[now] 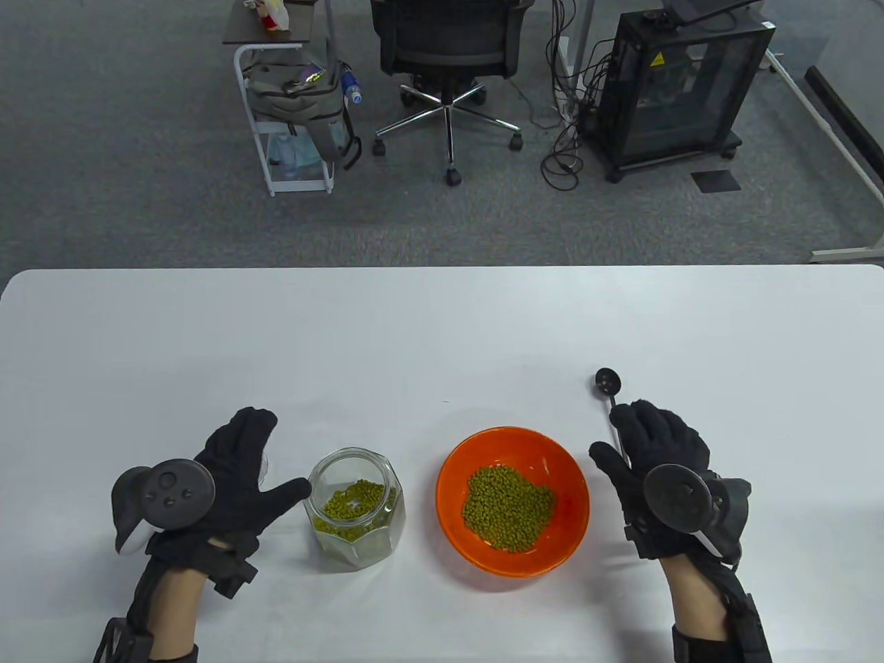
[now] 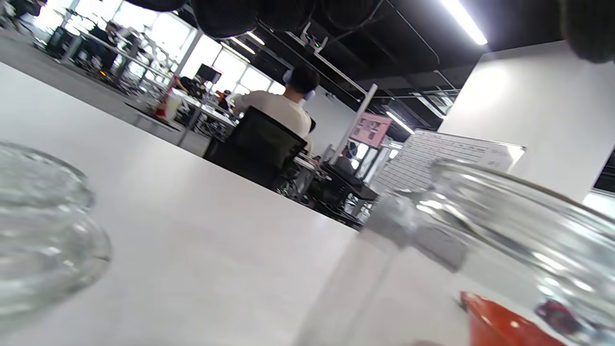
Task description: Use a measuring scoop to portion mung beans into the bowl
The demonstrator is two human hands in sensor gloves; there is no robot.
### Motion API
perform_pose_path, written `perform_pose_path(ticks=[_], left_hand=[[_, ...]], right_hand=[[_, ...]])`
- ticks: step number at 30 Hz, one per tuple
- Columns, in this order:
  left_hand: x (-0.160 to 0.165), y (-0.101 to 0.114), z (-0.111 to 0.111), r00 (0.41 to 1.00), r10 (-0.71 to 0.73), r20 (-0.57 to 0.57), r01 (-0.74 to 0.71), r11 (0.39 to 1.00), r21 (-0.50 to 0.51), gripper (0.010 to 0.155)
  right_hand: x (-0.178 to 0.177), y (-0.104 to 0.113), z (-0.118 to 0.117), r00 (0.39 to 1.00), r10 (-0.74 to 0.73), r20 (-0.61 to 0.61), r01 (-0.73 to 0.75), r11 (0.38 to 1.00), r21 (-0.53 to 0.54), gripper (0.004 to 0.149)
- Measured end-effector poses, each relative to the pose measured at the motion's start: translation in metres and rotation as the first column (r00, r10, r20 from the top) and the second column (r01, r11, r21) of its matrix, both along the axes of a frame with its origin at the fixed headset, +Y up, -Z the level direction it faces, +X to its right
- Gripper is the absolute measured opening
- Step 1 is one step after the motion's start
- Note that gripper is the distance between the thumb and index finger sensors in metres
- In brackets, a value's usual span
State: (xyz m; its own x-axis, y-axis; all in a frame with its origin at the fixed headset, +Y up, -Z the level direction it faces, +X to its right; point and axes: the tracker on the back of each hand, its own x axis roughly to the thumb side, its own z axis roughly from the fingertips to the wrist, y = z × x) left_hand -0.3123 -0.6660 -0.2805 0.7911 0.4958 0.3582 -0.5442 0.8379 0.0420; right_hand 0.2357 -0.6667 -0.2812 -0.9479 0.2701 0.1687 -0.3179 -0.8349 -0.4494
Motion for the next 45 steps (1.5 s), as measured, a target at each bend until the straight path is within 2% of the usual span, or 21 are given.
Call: perform_pose_path(ticks=[5,7,10,19,28,31,35,39,45], left_hand=[[-0.02,-0.006,-0.005,0.979,-0.116,-0.169,0.118,0.993,-0.002,0.102],[-0.027,-0.011,-0.008,0.954,-0.176,-0.243,0.172,0.984,-0.038,0.1],[-0.032,-0.021,-0.016,0.923,-0.261,-0.283,0.238,0.965,-0.114,0.1],[-0.042,-0.066,-0.047,0.868,-0.397,-0.298,0.29,0.892,-0.346,0.105],[-0.043,-0.086,-0.057,0.86,-0.432,-0.271,0.293,0.853,-0.432,0.099],[-0.042,-0.089,-0.058,0.875,-0.403,-0.267,0.264,0.862,-0.433,0.096],[-0.04,-0.088,-0.059,0.845,-0.463,-0.269,0.343,0.854,-0.391,0.094],[-0.04,-0.087,-0.056,0.846,-0.437,-0.304,0.336,0.881,-0.333,0.094],[-0.039,-0.069,-0.048,0.852,-0.382,-0.359,0.311,0.919,-0.242,0.094]], right_hand=[[-0.004,-0.003,-0.001,0.999,0.05,-0.019,-0.05,0.998,-0.034,0.082],[-0.006,-0.004,0.0,0.998,0.059,-0.019,-0.06,0.998,-0.023,0.082],[-0.007,-0.004,0.0,0.998,0.061,-0.021,-0.062,0.998,-0.02,0.082],[-0.006,-0.004,0.0,0.999,0.049,-0.024,-0.049,0.999,-0.021,0.082],[-0.006,-0.004,-0.001,0.998,0.052,-0.017,-0.053,0.998,-0.026,0.082],[-0.005,-0.005,-0.002,0.998,0.053,-0.017,-0.053,0.998,-0.034,0.082],[-0.006,-0.005,-0.002,0.998,0.056,-0.017,-0.056,0.998,-0.038,0.082],[-0.005,-0.006,-0.003,0.998,0.052,-0.02,-0.053,0.997,-0.052,0.082],[-0.004,-0.006,-0.003,0.999,0.047,-0.017,-0.048,0.997,-0.059,0.082]])
